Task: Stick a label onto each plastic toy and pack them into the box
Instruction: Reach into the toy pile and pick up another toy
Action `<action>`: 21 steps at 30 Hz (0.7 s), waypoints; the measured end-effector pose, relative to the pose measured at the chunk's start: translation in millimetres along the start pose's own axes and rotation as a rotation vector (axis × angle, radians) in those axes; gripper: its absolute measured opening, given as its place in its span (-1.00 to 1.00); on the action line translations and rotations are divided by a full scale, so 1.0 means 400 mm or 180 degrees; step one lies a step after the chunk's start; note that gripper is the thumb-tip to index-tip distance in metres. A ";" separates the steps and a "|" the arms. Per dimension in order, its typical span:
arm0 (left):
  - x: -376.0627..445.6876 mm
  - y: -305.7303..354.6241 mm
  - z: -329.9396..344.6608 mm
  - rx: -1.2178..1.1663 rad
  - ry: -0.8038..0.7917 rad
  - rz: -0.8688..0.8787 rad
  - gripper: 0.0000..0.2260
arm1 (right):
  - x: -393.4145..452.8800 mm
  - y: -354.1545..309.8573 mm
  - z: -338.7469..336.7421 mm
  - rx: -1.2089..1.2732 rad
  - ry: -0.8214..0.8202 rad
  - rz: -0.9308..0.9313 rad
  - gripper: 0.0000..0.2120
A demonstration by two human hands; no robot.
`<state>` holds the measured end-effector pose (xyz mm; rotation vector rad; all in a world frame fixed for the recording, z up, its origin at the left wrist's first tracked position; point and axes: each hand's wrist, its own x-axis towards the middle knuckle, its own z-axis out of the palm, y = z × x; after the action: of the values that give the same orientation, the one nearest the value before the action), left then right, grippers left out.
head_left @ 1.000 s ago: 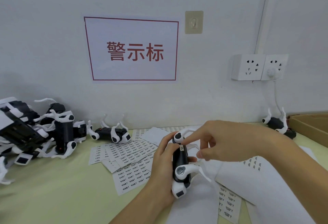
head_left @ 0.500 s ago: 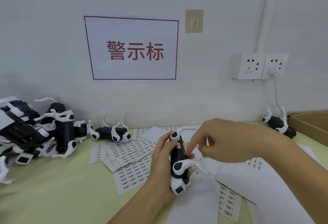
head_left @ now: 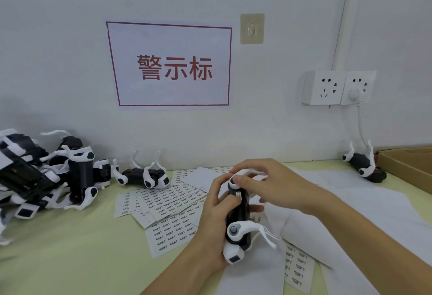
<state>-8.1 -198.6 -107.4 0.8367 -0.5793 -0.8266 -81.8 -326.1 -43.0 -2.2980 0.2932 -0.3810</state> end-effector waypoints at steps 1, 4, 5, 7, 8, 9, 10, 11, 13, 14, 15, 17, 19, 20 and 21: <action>0.001 -0.003 0.000 -0.0013 -0.0023 -0.0013 -0.57 | 0.000 -0.001 -0.004 0.0132 0.0017 -0.0015 -0.88; 0.001 -0.009 -0.002 -0.0269 0.0066 -0.0109 -0.54 | 0.000 0.003 -0.007 0.0417 0.0123 0.0005 -0.92; 0.001 -0.009 -0.004 -0.0327 0.0090 -0.0163 -0.52 | 0.002 0.006 -0.008 0.0458 0.0191 0.0041 -0.92; 0.000 -0.008 -0.008 -0.0267 0.0157 -0.0295 -0.52 | 0.006 0.012 -0.017 0.0547 0.0371 0.0118 -0.91; 0.002 -0.007 -0.008 -0.0230 0.0228 -0.0336 -0.53 | 0.009 0.015 -0.024 0.0622 0.0497 0.0131 -0.90; 0.004 -0.005 -0.006 -0.0256 0.0321 -0.0338 -0.55 | 0.012 0.017 -0.033 0.0722 0.0649 0.0131 -0.89; 0.007 -0.004 -0.004 -0.0315 0.0403 -0.0310 -0.56 | 0.013 0.018 -0.042 0.0844 0.0825 0.0125 -0.89; 0.008 -0.003 0.000 -0.0379 0.0472 -0.0277 -0.57 | 0.015 0.019 -0.051 0.0980 0.1015 0.0118 -0.89; 0.011 -0.001 0.004 -0.0338 0.0567 -0.0296 -0.64 | 0.018 0.023 -0.059 0.1232 0.1370 0.0087 -0.87; 0.013 -0.003 0.004 -0.0307 0.0621 -0.0322 -0.66 | 0.019 0.025 -0.056 0.1340 0.1493 0.0061 -0.87; 0.014 -0.004 0.003 -0.0313 0.0706 -0.0328 -0.67 | 0.020 0.026 -0.050 0.1444 0.1550 0.0047 -0.87; 0.017 -0.008 -0.001 -0.0367 0.0898 -0.0277 -0.68 | 0.020 0.030 -0.029 0.1611 0.1497 0.0065 -0.88; 0.014 -0.006 0.002 -0.0434 0.1004 -0.0205 -0.68 | 0.021 0.039 -0.014 0.1628 0.1371 0.0153 -0.85; 0.013 -0.005 0.003 -0.0430 0.1046 -0.0163 -0.69 | 0.021 0.043 -0.014 0.1644 0.1302 0.0211 -0.83; 0.012 -0.003 0.005 -0.0429 0.1066 -0.0136 -0.70 | 0.020 0.048 -0.018 0.1692 0.1229 0.0273 -0.83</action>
<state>-7.4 -204.0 -106.7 0.8433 -0.2089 -0.7352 -78.9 -346.4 -50.7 -1.6781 0.4226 -0.7610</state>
